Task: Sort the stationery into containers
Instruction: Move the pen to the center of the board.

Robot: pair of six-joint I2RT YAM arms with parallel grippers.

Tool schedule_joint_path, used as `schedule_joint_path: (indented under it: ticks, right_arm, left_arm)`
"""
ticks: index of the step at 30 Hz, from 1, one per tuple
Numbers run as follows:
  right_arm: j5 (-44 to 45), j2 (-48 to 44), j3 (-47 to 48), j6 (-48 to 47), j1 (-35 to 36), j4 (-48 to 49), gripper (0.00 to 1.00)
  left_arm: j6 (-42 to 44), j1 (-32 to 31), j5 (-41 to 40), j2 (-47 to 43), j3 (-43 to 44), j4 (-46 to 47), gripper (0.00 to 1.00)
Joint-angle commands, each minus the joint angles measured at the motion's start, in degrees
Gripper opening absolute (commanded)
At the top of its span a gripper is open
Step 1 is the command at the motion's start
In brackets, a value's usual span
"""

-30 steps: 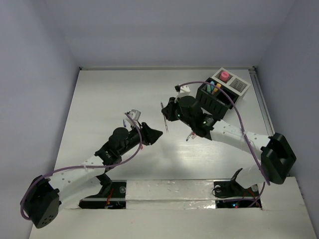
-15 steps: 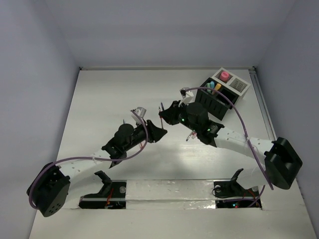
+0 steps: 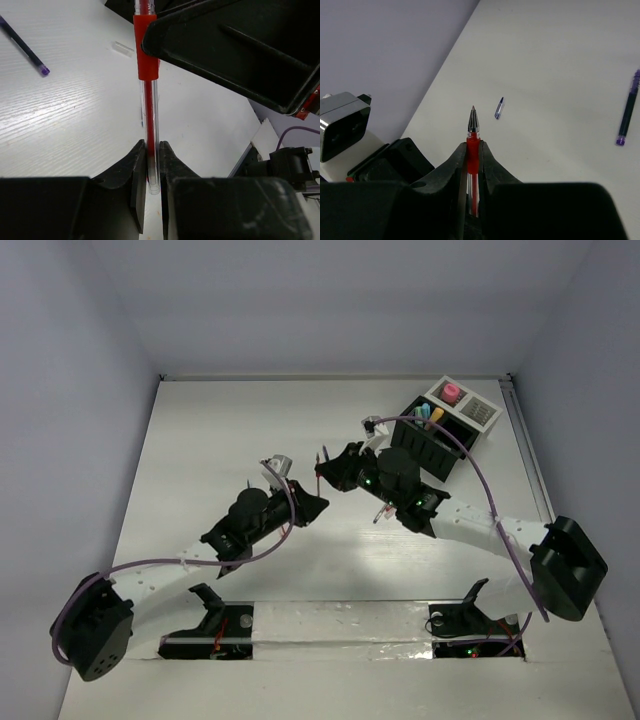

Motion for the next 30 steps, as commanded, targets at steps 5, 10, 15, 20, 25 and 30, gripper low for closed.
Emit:
schedule_joint_path:
  ticks: [5, 10, 15, 20, 25, 30]
  right_arm:
    - [-4.4, -1.4, 1.6, -3.0, -0.1, -2.5, 0.03]
    - [-7.2, -0.1, 4.3, -3.5, -0.1, -7.2, 0.26]
    - [-6.6, -3.0, 5.9, -8.2, -0.7, -12.5, 0.56]
    - [-9.6, -8.7, 6.3, -11.4, -1.2, -15.0, 0.57]
    - [-16.2, -8.4, 3.9, -10.9, -1.2, -13.9, 0.28]
    - [-19.8, 0.9, 2.4, -8.7, 0.0, -11.2, 0.08]
  left_arm:
    - [4.4, 0.3, -1.9, -7.1, 3.3, -3.7, 0.0]
    - [4.7, 0.3, -2.3, -7.8, 4.2, -4.7, 0.0]
    - [7.2, 0.3, -6.8, -11.7, 6.3, -11.7, 0.0]
    - [5.9, 1.4, -7.8, -13.6, 5.7, -14.0, 0.0]
    - [4.6, 2.6, -10.5, -16.6, 7.7, -17.4, 0.0]
    - [6.2, 2.6, -11.9, -22.5, 14.4, -25.2, 0.0]
